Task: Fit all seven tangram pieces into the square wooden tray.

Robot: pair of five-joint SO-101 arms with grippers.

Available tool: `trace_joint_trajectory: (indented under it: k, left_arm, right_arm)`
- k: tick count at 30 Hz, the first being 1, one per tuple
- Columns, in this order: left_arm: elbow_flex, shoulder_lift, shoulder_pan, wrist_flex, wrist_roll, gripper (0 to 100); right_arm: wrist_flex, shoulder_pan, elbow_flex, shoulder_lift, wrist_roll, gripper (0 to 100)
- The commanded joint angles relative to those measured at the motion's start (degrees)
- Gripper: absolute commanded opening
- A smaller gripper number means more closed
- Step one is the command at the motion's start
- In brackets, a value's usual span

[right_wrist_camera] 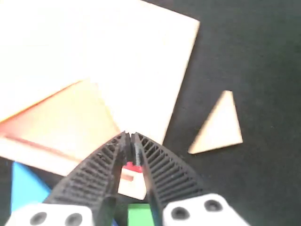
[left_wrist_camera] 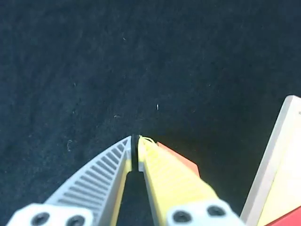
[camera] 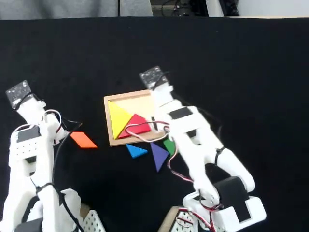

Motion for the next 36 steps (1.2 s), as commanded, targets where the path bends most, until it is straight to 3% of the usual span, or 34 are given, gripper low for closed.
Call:
trace_joint_trajectory:
  k: [1, 13, 19, 26, 29, 32, 36]
  left_arm:
    - [0.8, -3.9, -0.3, -1.1, 0.7, 4]
    - [1.6, -5.5, -0.2, -1.1, 0.4, 4]
    - [1.7, -5.4, 1.6, -1.1, 0.3, 4]
    - [1.7, -5.3, 1.8, -1.1, 0.3, 4]
    - [1.7, -5.3, 1.9, -1.1, 0.3, 4]
    - [1.7, -5.3, 2.1, -1.1, 0.3, 4]
    - [1.8, -5.3, 2.1, -1.1, 0.3, 4]
  right_arm:
    - [0.4, -1.0, -1.6, -2.6, 0.3, 1.1]
    - [2.4, -1.9, -3.4, 3.8, 0.7, 1.1]
    - [4.6, -6.1, -3.6, 3.7, 5.5, 1.1]
    - [4.3, 1.9, -1.9, -5.7, 5.5, 1.1]
    - [-2.0, 5.5, 2.8, -9.9, 4.1, 1.1]
    - [-8.2, 6.2, 6.4, -10.0, 2.7, 1.1]
    - [-8.2, 6.1, 4.4, -6.3, 3.6, 1.1]
